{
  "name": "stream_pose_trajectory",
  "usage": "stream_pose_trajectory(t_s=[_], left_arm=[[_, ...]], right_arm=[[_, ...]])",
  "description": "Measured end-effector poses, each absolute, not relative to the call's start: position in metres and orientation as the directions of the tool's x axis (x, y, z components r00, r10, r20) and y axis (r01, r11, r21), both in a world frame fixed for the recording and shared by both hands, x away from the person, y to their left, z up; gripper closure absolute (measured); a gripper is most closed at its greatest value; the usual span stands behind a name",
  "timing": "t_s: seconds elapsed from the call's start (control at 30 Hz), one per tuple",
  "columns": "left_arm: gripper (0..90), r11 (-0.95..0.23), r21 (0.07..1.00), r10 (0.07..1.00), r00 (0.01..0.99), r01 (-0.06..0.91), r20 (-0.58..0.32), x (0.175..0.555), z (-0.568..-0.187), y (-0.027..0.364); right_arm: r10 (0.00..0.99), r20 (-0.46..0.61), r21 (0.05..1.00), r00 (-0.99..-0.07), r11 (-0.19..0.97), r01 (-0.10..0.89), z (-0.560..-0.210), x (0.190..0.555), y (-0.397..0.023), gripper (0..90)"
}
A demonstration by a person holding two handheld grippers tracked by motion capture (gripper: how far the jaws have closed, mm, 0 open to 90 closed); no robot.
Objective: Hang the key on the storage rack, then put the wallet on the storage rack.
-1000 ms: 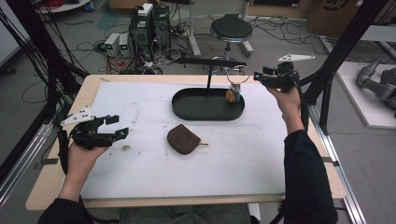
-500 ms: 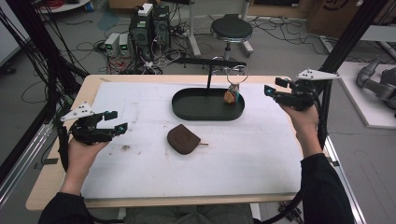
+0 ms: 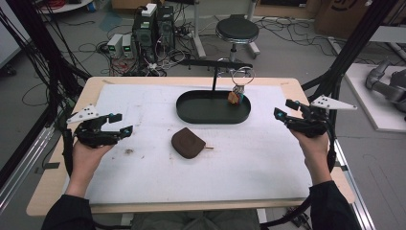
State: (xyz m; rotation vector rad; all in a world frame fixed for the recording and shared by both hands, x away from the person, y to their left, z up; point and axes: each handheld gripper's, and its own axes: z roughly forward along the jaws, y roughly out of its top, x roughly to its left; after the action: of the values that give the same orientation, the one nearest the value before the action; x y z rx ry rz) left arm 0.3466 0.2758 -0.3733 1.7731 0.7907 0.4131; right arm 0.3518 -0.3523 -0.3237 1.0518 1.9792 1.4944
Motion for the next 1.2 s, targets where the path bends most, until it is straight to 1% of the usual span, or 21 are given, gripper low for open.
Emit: stream_pose_trajectory(t_s=[0.1, 0.27, 0.5, 0.9, 1.0, 1.2], left_arm=[[26.2, -0.188, 0.934, 0.687, 0.72, 0.305, -0.097, 0.348, -0.374, 0.274], [25.4, -0.182, 0.935, 0.68, 0.726, 0.304, -0.104, 0.35, -0.375, 0.268], [24.6, -0.175, 0.939, 0.678, 0.728, 0.297, -0.104, 0.353, -0.376, 0.263], [21.5, -0.169, 0.942, 0.676, 0.73, 0.29, -0.104, 0.354, -0.375, 0.256], [20.7, -0.165, 0.943, 0.664, 0.74, 0.29, -0.112, 0.356, -0.377, 0.25], [20.2, -0.2, 0.931, 0.644, 0.757, 0.307, -0.111, 0.361, -0.38, 0.232]], right_arm=[[0.785, 0.105, 0.944, -0.611, 0.115, 0.311, -0.333, 0.347, -0.353, 30.7], [0.788, 0.135, 0.936, -0.6, 0.097, 0.339, -0.342, 0.347, -0.356, 26.2], [0.796, 0.133, 0.93, -0.591, 0.106, 0.352, -0.351, 0.348, -0.358, 24.2], [0.81, 0.13, 0.925, -0.572, 0.109, 0.364, -0.358, 0.348, -0.365, 23.1], [0.814, 0.122, 0.925, -0.568, 0.114, 0.362, -0.358, 0.348, -0.366, 23.1], [0.815, 0.109, 0.916, -0.568, 0.139, 0.375, -0.363, 0.352, -0.363, 23.2]])
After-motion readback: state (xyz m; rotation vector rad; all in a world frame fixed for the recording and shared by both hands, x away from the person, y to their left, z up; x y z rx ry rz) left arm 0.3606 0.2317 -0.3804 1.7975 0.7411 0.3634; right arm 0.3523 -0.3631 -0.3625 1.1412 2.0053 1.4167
